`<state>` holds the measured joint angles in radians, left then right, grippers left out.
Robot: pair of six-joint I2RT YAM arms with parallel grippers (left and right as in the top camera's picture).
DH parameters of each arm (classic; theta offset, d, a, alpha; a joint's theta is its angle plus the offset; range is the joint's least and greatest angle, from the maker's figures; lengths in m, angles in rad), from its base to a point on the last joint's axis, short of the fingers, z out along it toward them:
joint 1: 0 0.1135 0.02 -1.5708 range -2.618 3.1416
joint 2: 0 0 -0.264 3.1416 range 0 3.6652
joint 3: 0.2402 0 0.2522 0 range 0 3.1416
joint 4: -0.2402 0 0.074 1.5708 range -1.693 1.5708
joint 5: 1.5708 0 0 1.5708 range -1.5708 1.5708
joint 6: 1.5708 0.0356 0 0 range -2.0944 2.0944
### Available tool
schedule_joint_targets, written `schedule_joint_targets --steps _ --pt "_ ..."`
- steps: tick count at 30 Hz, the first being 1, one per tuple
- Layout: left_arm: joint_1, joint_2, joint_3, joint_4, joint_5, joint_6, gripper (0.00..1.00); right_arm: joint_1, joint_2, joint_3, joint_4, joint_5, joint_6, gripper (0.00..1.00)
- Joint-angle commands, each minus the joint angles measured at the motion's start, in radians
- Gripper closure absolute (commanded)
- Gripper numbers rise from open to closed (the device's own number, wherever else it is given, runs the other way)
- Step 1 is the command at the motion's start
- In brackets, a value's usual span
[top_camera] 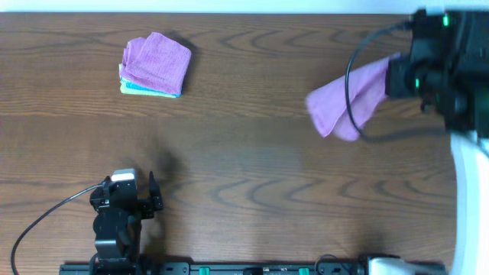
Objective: Fold the cloth
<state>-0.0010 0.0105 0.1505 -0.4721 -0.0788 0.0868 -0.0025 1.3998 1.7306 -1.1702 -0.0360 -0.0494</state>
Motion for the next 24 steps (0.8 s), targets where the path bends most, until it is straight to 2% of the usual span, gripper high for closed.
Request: schedule_joint_targets --steps 1,5,8,16,21,24 --pt "0.001 -0.007 -0.016 -0.011 -0.013 0.018 0.05 0.002 -0.160 -0.181 0.041 -0.078 -0.020 0.99" --pt "0.001 -0.007 -0.016 -0.011 -0.013 0.018 0.05 0.031 -0.328 -0.391 0.045 -0.116 -0.016 0.99" --pt "0.001 -0.007 -0.016 -0.011 -0.013 0.018 0.05 0.077 -0.406 -0.460 -0.025 -0.118 0.014 0.99" --pt "0.001 -0.007 -0.016 -0.011 -0.013 0.019 0.05 0.222 -0.614 -0.450 -0.192 -0.119 0.160 0.99" --pt "0.001 -0.007 -0.016 -0.011 -0.013 0.018 0.05 0.240 -0.643 -0.448 -0.235 -0.119 0.183 0.99" --pt "0.001 -0.007 -0.016 -0.011 -0.013 0.018 0.05 0.240 -0.623 -0.451 -0.229 -0.022 0.182 0.99"
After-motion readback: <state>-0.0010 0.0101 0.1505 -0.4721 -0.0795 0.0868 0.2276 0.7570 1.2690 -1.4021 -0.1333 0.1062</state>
